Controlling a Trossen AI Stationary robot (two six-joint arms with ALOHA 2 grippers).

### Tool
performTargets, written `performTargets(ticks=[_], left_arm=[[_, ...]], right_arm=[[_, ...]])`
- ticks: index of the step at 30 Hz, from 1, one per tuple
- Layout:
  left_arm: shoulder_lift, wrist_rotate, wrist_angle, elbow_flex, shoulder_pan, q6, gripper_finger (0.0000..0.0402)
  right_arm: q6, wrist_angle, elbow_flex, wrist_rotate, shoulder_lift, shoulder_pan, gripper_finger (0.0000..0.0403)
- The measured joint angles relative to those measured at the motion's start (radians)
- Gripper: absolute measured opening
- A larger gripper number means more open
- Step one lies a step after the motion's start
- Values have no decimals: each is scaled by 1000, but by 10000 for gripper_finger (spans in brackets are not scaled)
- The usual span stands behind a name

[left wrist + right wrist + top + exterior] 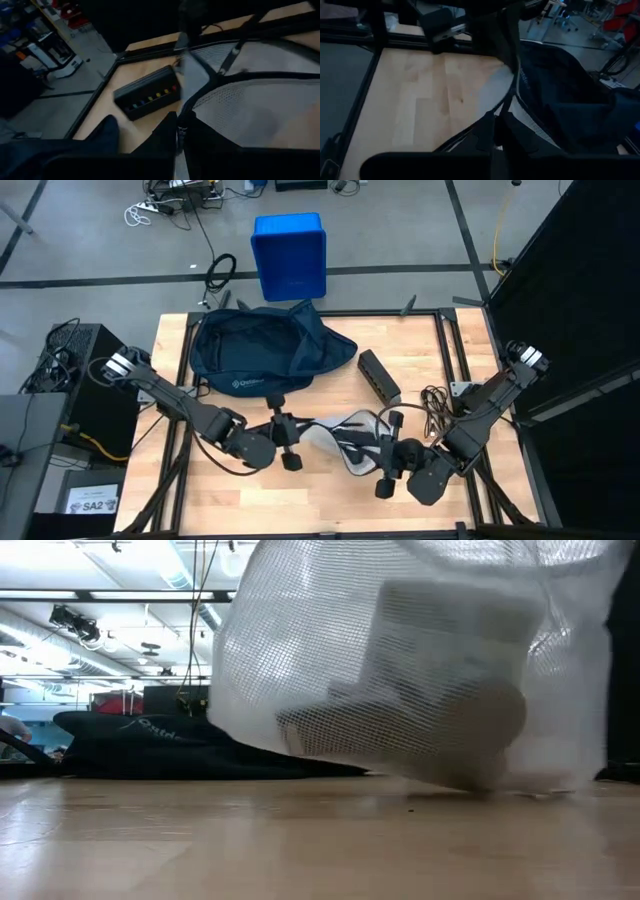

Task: Unpack backpack
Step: Close the white white mesh envelope

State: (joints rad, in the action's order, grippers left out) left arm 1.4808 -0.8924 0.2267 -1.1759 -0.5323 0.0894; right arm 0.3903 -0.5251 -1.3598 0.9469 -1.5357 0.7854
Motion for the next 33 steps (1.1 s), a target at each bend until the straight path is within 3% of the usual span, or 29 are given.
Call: performTargets(ticks=[9, 14, 18, 26, 33], left_arm=[[-132, -94, 205, 2, -7, 72, 0], [-156, -88, 211, 1, -11, 75, 0], [-155, -65, 184, 1, -12, 63, 0], [-154, -30, 108, 1, -12, -1, 0], [-154, 4, 106, 0, -22, -6, 0]], right_arm=[[1, 13, -1, 19, 60, 76, 2], [5, 18, -2, 26, 69, 91, 1], [42, 27, -2, -7, 37, 21, 2], [-1, 127, -1, -288, -82, -181, 53], [-35, 120, -1, -296, -94, -254, 127]])
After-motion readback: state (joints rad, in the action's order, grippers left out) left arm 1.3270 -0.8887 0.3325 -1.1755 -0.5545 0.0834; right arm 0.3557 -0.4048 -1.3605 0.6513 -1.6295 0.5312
